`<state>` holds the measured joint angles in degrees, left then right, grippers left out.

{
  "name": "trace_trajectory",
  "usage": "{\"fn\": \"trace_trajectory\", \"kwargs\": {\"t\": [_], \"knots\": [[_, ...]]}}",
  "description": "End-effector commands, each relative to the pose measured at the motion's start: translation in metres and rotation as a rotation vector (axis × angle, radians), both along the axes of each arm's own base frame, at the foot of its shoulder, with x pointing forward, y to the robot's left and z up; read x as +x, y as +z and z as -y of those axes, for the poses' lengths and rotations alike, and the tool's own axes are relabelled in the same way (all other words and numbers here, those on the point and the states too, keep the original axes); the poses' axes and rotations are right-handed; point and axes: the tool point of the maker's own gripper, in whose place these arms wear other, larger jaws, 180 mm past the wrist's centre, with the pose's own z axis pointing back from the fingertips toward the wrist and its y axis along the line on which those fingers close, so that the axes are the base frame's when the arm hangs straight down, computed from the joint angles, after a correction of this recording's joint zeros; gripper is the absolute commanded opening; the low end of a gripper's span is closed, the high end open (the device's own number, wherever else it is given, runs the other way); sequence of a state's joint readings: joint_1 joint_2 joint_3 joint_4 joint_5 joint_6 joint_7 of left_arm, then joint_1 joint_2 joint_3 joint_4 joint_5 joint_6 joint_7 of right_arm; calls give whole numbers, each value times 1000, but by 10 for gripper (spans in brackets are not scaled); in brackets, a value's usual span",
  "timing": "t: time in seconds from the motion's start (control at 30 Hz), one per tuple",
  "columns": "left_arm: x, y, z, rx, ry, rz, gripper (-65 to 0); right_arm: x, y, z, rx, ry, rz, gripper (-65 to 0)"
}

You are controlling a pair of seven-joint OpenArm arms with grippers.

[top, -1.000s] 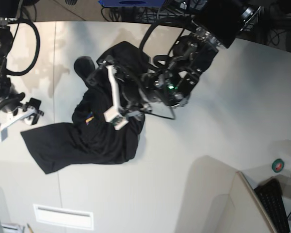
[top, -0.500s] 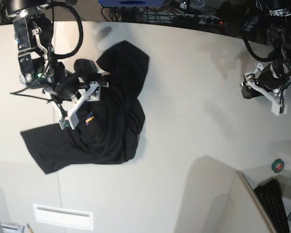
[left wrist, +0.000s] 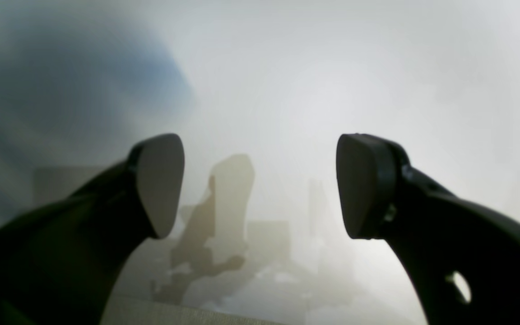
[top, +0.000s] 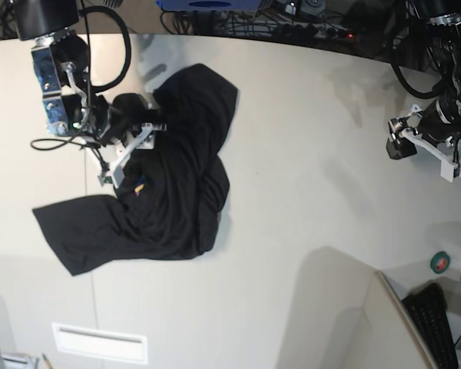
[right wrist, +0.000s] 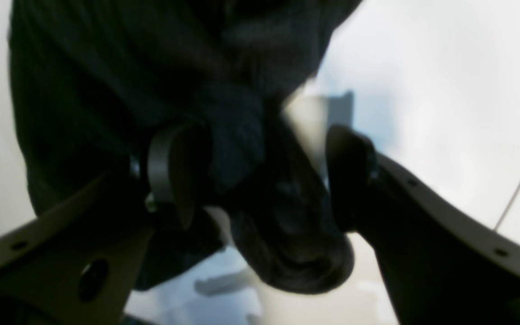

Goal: Layout the t-shirt on the table in an organized manner, then fold the t-shirt properly
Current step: 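Grasp the shirt with the right gripper and pull it toward its arm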

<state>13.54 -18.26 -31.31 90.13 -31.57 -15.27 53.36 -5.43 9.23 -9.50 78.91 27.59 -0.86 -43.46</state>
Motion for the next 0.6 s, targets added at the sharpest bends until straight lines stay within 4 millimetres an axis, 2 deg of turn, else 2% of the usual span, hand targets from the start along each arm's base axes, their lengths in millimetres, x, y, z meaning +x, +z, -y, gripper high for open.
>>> {"fn": "trace_trajectory", "kwargs": {"t": [0.0, 0.03, 0.13, 0.23, 0.43, 0.5, 0.57], "knots": [[8, 12, -6, 22, -8, 39, -146, -1, 0, 2, -4, 3, -6, -299], [8, 12, -6, 22, -8, 39, -146, -1, 0, 2, -2, 4, -8, -362], [9, 12, -6, 22, -8, 40, -146, 2, 12, -1, 6, 16, 13, -650], [8, 11, -6, 22, -6, 37, -146, 1, 46, -13, 29, 58, 72, -650], [11, -1, -10, -8, 24, 17, -146, 11, 141, -27, 57, 128, 262, -650], [18, -1, -8, -8, 21, 48, -146, 21, 156, -29, 54, 145, 297, -650], [24, -7, 2, -10, -10, 67, -146, 42, 172, -29, 48, 148, 357, -650]]}}
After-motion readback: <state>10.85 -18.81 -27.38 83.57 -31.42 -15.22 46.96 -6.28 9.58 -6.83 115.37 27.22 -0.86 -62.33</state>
